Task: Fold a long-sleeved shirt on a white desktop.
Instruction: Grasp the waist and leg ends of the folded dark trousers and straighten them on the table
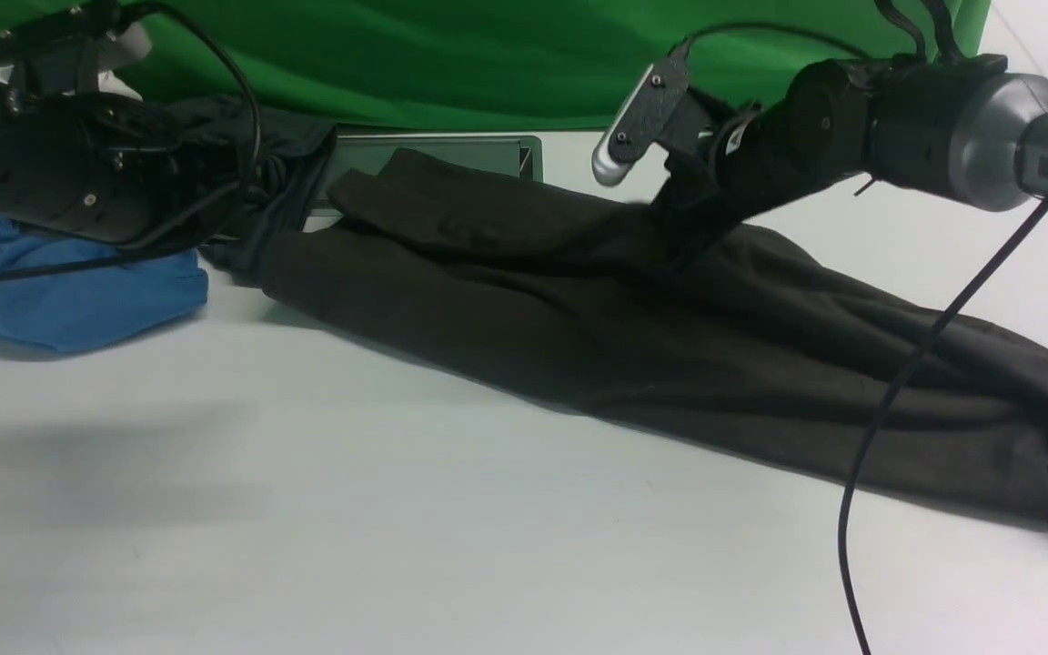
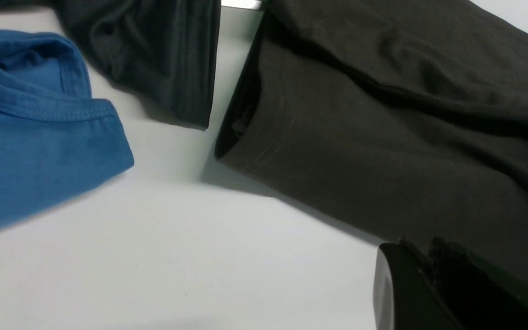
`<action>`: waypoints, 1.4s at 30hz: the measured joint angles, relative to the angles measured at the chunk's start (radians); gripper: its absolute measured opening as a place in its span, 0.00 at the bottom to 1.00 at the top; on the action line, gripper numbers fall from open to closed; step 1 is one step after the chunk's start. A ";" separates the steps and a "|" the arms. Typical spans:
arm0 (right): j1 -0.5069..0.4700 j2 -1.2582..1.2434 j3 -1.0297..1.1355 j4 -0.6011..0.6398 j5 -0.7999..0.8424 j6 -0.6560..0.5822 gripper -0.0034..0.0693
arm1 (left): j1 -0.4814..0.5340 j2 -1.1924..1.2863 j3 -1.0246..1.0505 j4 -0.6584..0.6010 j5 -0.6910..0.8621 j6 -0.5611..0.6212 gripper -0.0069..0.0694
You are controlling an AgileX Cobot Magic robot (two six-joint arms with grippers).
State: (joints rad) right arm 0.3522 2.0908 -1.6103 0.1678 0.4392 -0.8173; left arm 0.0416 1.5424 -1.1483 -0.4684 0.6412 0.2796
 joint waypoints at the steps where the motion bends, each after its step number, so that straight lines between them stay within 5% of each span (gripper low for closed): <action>1: -0.005 0.000 0.000 -0.011 -0.026 -0.007 0.10 | 0.000 0.000 0.000 0.000 0.000 0.000 0.23; 9: -0.043 0.050 -0.001 -0.030 -0.101 -0.011 0.10 | 0.000 0.000 0.000 0.000 -0.005 0.000 0.23; 15: -0.064 0.080 -0.001 -0.033 -0.132 0.139 0.15 | 0.000 0.000 0.000 0.000 -0.008 0.000 0.23; 18: -0.079 0.079 -0.001 -0.033 -0.147 0.193 0.30 | 0.000 0.000 0.000 0.000 -0.009 0.000 0.23; 23: -0.097 0.035 -0.001 -0.039 -0.092 0.220 0.70 | 0.000 0.001 0.000 0.000 -0.011 -0.015 0.26; 27: -0.102 -0.061 -0.001 -0.043 -0.016 0.222 0.85 | 0.000 0.026 0.000 0.000 -0.009 -0.053 0.36; 35: -0.103 -0.348 -0.001 -0.044 0.114 0.239 0.71 | 0.000 0.188 0.000 -0.094 0.005 -0.146 0.90; 42: -0.103 -0.501 -0.001 -0.039 0.155 0.270 0.56 | 0.000 0.321 0.001 -0.283 -0.204 -0.102 1.00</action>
State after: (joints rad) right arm 0.2490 1.5896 -1.6113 0.1284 0.5938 -0.5477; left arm 0.0416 1.8636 -1.1472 -0.7519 0.4375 0.1772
